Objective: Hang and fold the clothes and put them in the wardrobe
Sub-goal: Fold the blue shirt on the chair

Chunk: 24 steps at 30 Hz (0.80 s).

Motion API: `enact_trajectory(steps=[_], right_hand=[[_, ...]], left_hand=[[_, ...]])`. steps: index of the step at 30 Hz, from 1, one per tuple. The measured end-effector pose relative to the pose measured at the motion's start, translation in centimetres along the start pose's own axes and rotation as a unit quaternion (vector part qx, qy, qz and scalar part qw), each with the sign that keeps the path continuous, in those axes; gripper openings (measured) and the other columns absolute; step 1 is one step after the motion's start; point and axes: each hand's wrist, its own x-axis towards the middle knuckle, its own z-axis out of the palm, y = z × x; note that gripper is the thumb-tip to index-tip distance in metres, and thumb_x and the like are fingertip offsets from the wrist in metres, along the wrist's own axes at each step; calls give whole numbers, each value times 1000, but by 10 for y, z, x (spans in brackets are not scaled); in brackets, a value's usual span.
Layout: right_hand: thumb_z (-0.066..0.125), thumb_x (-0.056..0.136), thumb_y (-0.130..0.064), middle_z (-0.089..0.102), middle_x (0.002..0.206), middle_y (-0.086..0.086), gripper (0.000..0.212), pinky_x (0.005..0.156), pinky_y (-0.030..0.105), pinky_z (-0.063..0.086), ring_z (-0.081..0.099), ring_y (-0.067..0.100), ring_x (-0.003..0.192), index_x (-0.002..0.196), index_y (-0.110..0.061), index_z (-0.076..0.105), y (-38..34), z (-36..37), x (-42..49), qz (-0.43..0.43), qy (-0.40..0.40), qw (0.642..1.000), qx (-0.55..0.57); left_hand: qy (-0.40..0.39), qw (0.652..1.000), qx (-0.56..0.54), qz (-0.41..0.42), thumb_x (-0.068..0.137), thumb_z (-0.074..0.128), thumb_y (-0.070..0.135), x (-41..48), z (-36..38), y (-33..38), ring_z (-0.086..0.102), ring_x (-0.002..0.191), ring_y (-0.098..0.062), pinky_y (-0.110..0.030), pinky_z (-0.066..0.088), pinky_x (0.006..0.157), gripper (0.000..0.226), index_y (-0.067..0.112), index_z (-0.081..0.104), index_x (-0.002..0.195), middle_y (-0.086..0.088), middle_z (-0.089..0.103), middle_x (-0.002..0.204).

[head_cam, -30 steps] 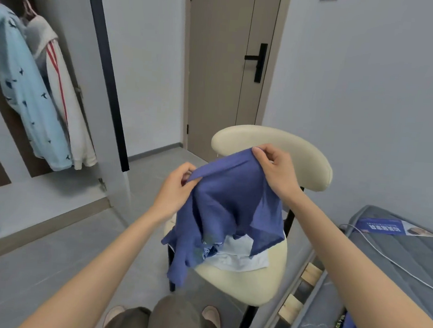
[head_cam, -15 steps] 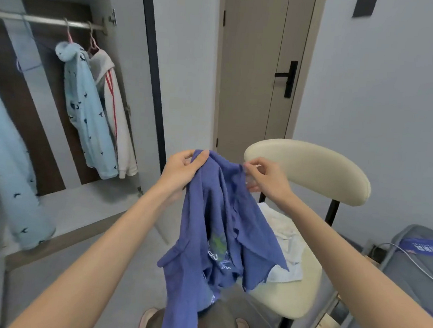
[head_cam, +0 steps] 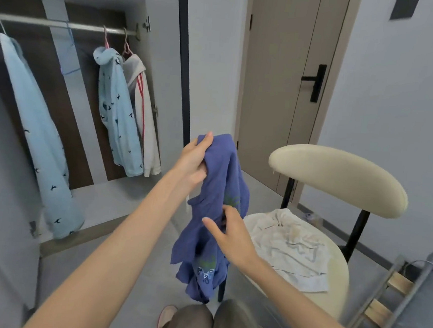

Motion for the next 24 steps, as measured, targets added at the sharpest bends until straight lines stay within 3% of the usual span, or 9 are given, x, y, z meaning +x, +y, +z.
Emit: enact_trajectory(steps=[2, 4, 8, 12, 14, 19, 24], right_hand=[[55, 94, -39, 49, 77, -15, 16, 64, 19, 39, 47, 4, 69, 85, -28, 47, -7, 7, 6, 3, 37, 998, 42], [51, 97, -29, 42, 67, -12, 26, 59, 19, 33, 39, 5, 61, 74, -22, 43, -16, 9, 14, -5, 62, 995, 75], [47, 100, -26, 49, 67, 9, 33, 56, 24, 33, 38, 7, 60, 79, 0, 47, -32, 2, 27, -20, 64, 990, 125], [47, 99, -24, 40, 63, -3, 34, 54, 21, 29, 31, 7, 59, 73, -2, 44, -48, -14, 43, -22, 113, 982, 148], [48, 99, -24, 38, 63, -4, 35, 54, 20, 29, 31, 7, 59, 73, -1, 45, -54, -23, 54, -15, 138, 977, 160], [49, 98, -27, 35, 60, -6, 37, 53, 22, 28, 29, 8, 57, 65, -14, 39, -58, -34, 87, 33, 170, 970, 173], [48, 99, -25, 34, 60, -1, 33, 52, 22, 29, 29, 8, 55, 68, -14, 40, -64, -40, 113, 59, 192, 953, 227]], left_hand=[[-25, 1000, 8, 1, 97, 52, 17, -2, -1, 10, 65, 66, -10, -22, 56, 65, 21, 8, 53, 78, 0, 66, 64], [-39, 999, 24, 6, 97, 51, 17, -1, -2, 21, 64, 69, -10, -21, 56, 67, 19, 8, 54, 81, -1, 67, 69], [-10, 998, 43, 41, 98, 49, 17, 8, -14, 36, 63, 76, -10, -20, 56, 65, 14, 7, 56, 93, -4, 63, 85], [-74, 995, 66, 7, 101, 40, 28, 17, -48, 38, 57, 114, -18, -29, 53, 84, 41, 8, 43, 137, -5, 56, 129], [-107, 989, 97, -23, 100, 40, 33, 13, -60, 35, 52, 123, -19, -35, 47, 96, 45, 20, 37, 143, 5, 47, 142], [-133, 966, 223, -6, 93, 50, 39, -13, -67, 29, 58, 117, -17, -39, 45, 100, 51, 29, 39, 142, 8, 48, 141], [-164, 929, 332, 17, 70, 68, 59, -35, -74, 26, 56, 115, -3, -29, 49, 92, 66, 42, 47, 130, 12, 56, 129]])
